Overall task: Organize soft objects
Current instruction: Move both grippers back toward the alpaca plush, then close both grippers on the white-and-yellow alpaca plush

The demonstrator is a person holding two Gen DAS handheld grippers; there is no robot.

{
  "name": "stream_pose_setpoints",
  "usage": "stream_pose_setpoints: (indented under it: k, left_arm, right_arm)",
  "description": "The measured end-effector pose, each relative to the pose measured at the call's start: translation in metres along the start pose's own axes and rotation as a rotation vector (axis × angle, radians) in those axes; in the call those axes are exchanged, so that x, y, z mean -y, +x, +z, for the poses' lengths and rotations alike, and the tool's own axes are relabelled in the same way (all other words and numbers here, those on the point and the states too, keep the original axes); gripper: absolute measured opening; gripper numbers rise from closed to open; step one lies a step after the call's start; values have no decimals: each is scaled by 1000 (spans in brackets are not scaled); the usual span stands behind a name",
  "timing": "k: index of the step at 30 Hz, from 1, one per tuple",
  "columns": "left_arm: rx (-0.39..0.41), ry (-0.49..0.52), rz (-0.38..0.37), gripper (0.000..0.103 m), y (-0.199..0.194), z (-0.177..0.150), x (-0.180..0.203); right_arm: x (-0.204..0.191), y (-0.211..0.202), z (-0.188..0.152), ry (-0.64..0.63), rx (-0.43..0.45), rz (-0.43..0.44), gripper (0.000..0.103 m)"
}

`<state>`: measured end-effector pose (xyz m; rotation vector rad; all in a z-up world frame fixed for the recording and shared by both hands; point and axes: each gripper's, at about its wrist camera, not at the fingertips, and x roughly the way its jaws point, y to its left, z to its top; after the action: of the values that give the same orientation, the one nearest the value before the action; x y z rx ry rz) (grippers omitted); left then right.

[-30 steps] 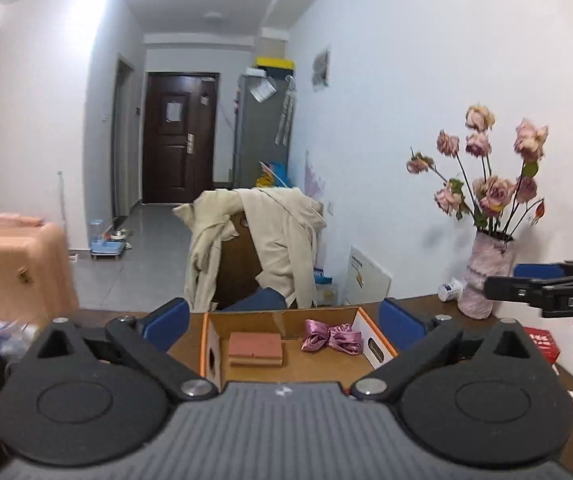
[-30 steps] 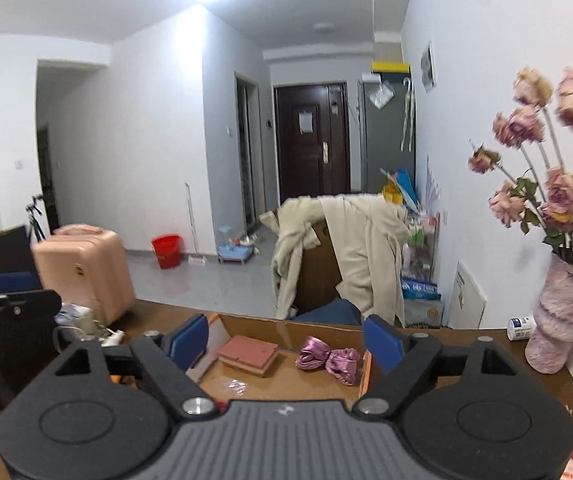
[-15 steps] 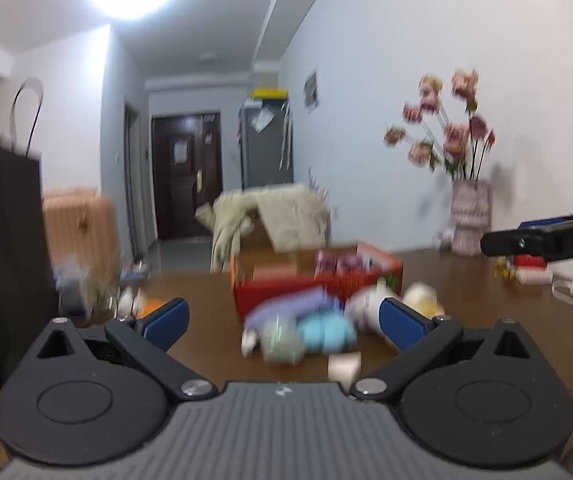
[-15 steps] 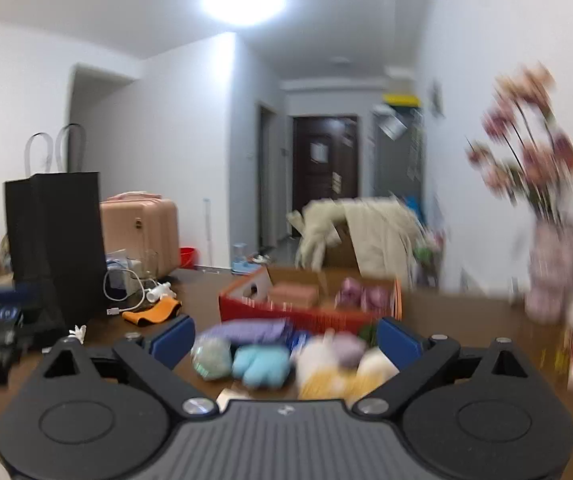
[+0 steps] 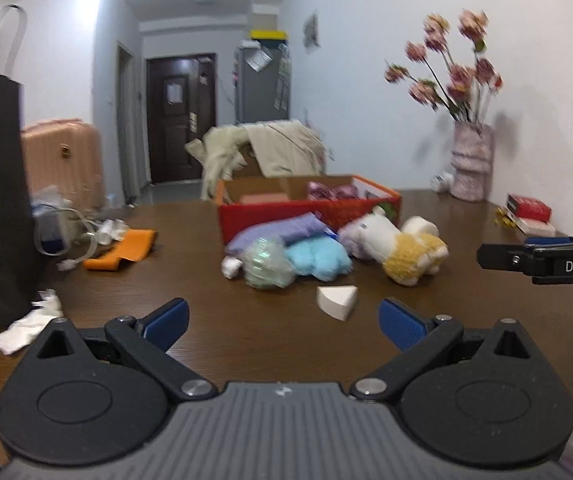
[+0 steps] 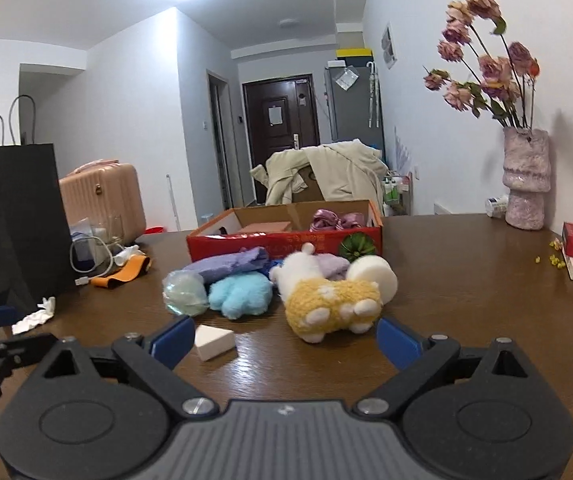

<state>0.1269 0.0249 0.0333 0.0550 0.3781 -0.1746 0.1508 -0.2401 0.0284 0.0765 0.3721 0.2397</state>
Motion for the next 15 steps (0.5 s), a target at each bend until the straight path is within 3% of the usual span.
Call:
stream_pose_setpoints:
  k: [10, 15]
  left_arm:
    - [-109, -3, -93, 103, 94, 23, 34]
    - [-163, -46, -146, 85, 152, 48, 45]
  right_arm:
    - [40, 46, 4, 67, -45, 34, 89]
    - [62, 87, 18, 128, -64, 97, 86]
